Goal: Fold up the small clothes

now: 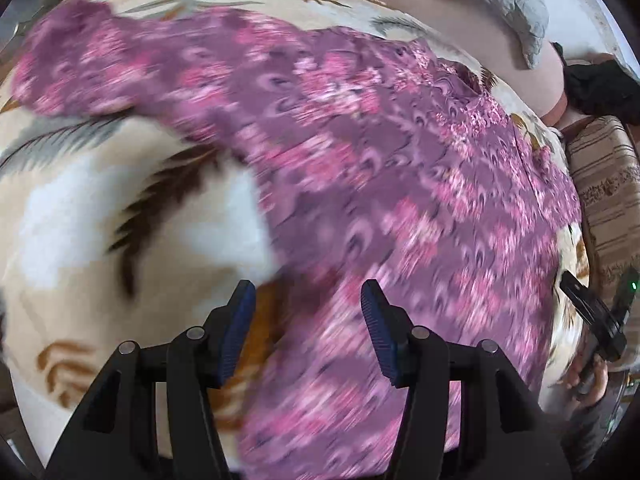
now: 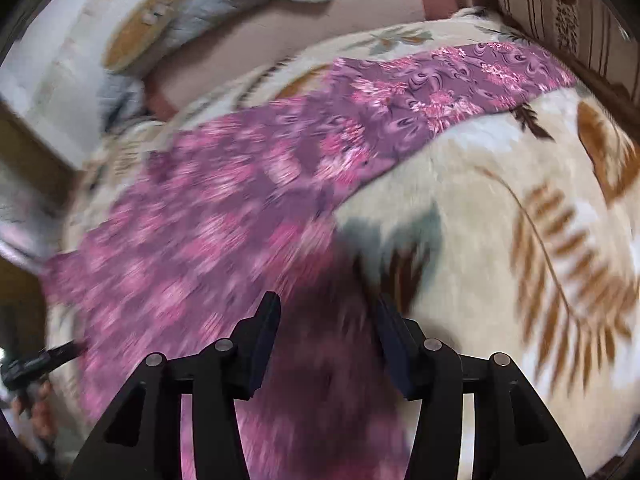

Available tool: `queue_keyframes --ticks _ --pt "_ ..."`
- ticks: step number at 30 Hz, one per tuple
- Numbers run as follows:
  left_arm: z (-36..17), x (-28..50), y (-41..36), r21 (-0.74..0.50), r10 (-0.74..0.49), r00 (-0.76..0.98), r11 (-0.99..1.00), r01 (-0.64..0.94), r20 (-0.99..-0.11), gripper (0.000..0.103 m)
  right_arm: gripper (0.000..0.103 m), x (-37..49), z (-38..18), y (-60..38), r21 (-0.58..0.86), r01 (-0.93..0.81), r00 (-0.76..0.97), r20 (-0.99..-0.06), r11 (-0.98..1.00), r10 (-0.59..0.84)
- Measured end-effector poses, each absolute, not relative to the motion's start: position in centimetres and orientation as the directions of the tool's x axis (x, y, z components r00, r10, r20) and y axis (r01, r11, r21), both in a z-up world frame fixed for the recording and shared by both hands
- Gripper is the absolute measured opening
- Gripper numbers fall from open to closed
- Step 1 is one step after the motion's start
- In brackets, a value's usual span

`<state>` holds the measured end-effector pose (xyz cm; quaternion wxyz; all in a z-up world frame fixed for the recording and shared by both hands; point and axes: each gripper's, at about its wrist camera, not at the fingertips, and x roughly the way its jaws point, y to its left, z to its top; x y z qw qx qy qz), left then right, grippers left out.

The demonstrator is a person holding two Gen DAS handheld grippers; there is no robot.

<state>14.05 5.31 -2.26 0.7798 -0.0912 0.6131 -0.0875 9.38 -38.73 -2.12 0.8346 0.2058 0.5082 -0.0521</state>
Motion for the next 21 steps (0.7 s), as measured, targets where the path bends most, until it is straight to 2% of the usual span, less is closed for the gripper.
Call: queue_keyframes --ticks 1,3,6,7,9,11,12,14,15,16,17,19,21 --pt "-2.4 14.6 4.4 -0.251 -0.25 0.229 0.968 0.025 -0.941 0.053 0.044 10.4 -2.7 -38.8 0.283 0.314 0.459 -0.881 0.906 0.116" --pt "-2.2 15.3 3.3 -0.27 -0.269 0.231 0.962 0.031 -0.935 0.053 0.006 11.8 -3.4 -38.6 0.342 0.278 0.441 -0.876 0.898 0.197" --pt "-1.4 16.1 2.1 -0.252 -0.263 0.288 0.965 0.073 -0.921 0.057 0.004 11.5 -1.6 -38.7 0.345 0.247 0.524 -0.834 0.906 0.174" --pt "-1.8 16.7 1.4 -0.226 -0.239 0.31 0.971 0.077 -0.92 0.064 0.004 11.3 -1.7 -39.1 0.338 0.256 0.531 -0.832 0.906 0.161" --pt "-3.3 17.4 1.1 -0.182 -0.192 0.31 0.981 0.061 -0.931 0.066 0.005 11.6 -4.2 -39.3 0.273 0.279 0.444 -0.887 0.921 0.129" --pt "-5.0 17.9 0.8 -0.147 -0.155 0.29 0.988 0.05 -0.944 0.065 0.005 11.7 -4.8 -39.5 0.29 0.263 0.437 -0.886 0.92 0.154" --pt "-4.9 17.7 0.6 -0.121 -0.136 0.323 0.99 0.066 -0.936 0.068 0.012 11.5 -4.2 -40.2 0.342 0.257 0.459 -0.866 0.904 0.197" --pt "-4.9 17.4 0.1 -0.108 -0.135 0.333 0.989 0.1 -0.933 0.075 0.015 11.3 -2.7 -43.2 0.434 0.284 0.525 -0.816 0.855 0.24" --pt "-5.0 17.3 -0.1 -0.1 -0.133 0.338 0.989 0.113 -0.932 0.077 0.026 11.1 -1.6 -46.5 0.478 0.338 0.588 -0.78 0.811 0.215" --pt "-5.3 17.2 -0.4 -0.084 -0.124 0.35 0.988 0.128 -0.929 0.078 0.041 11.0 -1.1 -48.4 0.491 0.376 0.614 -0.767 0.786 0.186" --pt "-5.5 17.1 -0.6 -0.072 -0.118 0.359 0.988 0.139 -0.926 0.08 0.048 10.8 -0.8 -51.5 0.506 0.443 0.646 -0.753 0.74 0.128" --pt "-5.7 16.7 -1.1 -0.05 -0.109 0.383 0.986 0.159 -0.917 0.085 0.051 10.4 -1.0 -59.0 0.523 0.597 0.667 -0.745 0.608 -0.013" --pt "-5.9 16.5 -1.5 -0.038 -0.1 0.4 0.986 0.161 -0.911 0.088 0.051 10.4 -1.6 -63.4 0.539 0.666 0.66 -0.748 0.517 -0.071"
